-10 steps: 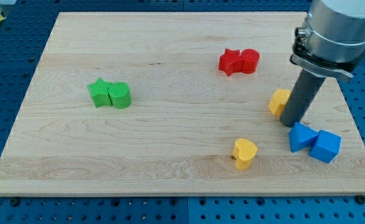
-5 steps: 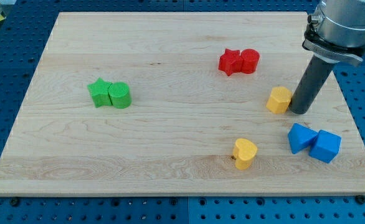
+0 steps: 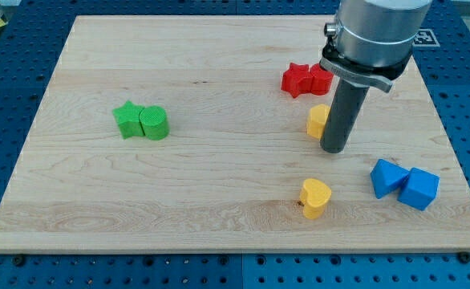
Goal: Move yellow hexagon closer to the red star and red circle
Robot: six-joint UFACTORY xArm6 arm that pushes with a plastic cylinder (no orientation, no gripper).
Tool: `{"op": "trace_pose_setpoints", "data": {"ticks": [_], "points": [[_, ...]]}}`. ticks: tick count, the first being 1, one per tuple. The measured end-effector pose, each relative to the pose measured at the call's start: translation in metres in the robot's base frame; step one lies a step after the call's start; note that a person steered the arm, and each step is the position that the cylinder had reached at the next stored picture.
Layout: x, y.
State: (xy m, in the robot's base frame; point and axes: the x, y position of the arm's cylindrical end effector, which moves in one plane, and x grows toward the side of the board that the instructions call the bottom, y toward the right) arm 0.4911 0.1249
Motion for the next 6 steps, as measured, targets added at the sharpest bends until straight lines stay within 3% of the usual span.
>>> {"op": "trace_pose_setpoints", "data": {"ticks": [2, 6], "points": [[-0.037, -0.006], [-0.067, -0.030]]}}
